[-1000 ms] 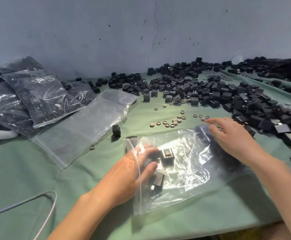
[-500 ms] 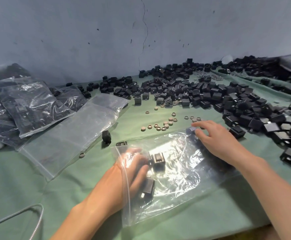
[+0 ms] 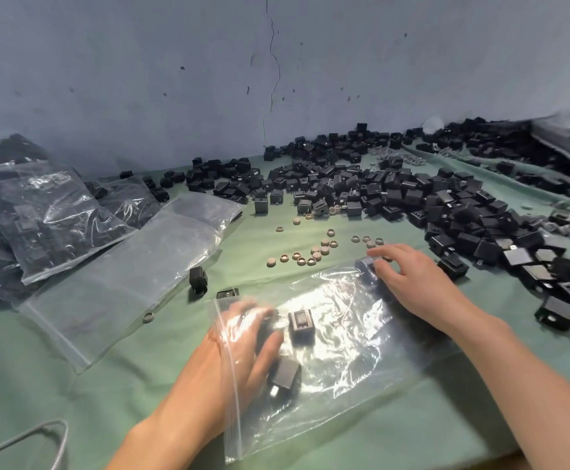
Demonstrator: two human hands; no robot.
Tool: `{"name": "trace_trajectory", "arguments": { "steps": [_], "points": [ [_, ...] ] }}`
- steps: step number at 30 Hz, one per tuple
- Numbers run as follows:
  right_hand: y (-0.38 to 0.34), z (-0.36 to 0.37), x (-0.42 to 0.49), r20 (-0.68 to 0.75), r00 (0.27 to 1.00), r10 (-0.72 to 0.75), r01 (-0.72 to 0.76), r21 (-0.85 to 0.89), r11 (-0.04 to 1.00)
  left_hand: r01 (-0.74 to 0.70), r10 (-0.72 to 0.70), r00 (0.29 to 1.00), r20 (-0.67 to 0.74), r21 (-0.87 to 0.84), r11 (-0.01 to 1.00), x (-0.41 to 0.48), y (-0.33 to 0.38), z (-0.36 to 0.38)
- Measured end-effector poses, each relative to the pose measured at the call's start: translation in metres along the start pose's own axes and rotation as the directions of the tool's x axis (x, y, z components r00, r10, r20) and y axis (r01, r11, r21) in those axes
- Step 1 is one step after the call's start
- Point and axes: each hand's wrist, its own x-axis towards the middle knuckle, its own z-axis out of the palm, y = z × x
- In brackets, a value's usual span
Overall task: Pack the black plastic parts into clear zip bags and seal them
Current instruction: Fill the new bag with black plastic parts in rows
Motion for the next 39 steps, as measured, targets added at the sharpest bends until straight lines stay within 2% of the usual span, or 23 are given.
{"name": "trace_trajectory", "arguments": {
  "steps": [2, 6, 10, 15, 19, 27, 30, 32, 36, 38, 39],
  "points": [
    [0.001, 0.0, 0.003, -0.003, 1.0, 0.007, -0.006, 0.017, 1.0, -0.028, 0.029, 1.0, 0.007, -0.006, 1.0, -0.001, 0.001, -0.002],
    [0.0, 0.0, 0.006, 0.023, 1.0, 0.006, -0.007, 0.021, 1.0, 0.025, -0.027, 0.998, 0.053, 0.041, 0.999, 0.007, 0.001, -0.001],
    [0.003, 0.002, 0.008, 0.033, 0.999, 0.003, -0.003, 0.029, 1.0, 0.008, -0.01, 0.995, 0.101, 0.014, 1.0, 0.022, 0.005, 0.002],
    [0.006, 0.005, 0.008, 0.035, 0.999, -0.008, 0.008, -0.001, 1.0, -0.084, 0.073, 0.994, 0.082, 0.143, 0.986, 0.041, 0.016, 0.009],
    [0.009, 0.007, 0.009, 0.039, 0.999, -0.014, 0.014, -0.012, 1.0, -0.118, 0.108, 0.989, 0.102, 0.098, 0.988, 0.047, 0.031, 0.017],
    [0.015, 0.008, 0.011, 0.045, 0.999, -0.014, 0.014, -0.017, 1.0, -0.019, 0.017, 0.986, 0.164, 0.009, 1.0, 0.045, 0.056, 0.021],
    [0.019, 0.008, 0.012, 0.047, 0.999, -0.02, 0.02, -0.006, 1.0, -0.119, 0.097, 0.979, 0.177, 0.118, 0.986, 0.043, 0.057, 0.017],
    [0.021, 0.009, 0.012, 0.038, 0.999, -0.02, 0.02, 0.002, 1.0, -0.222, 0.19, 0.951, 0.243, 0.108, 0.969, 0.045, 0.054, 0.013],
    [0.021, 0.011, 0.01, 0.021, 1.0, -0.005, 0.002, 0.112, 0.994, -0.298, 0.262, 0.901, 0.347, 0.055, 0.953, 0.055, 0.043, 0.013],
    [0.02, 0.01, 0.009, 0.005, 1.0, -0.003, 0.002, 0.178, 0.984, -0.248, 0.22, 0.908, 0.357, 0.034, 0.968, 0.059, 0.04, 0.022],
    [0.02, 0.009, 0.009, -0.006, 1.0, 0.001, 0.001, 0.201, 0.98, -0.212, 0.208, 0.912, 0.355, -0.029, 0.977, 0.059, 0.04, 0.026]
  ]
}}
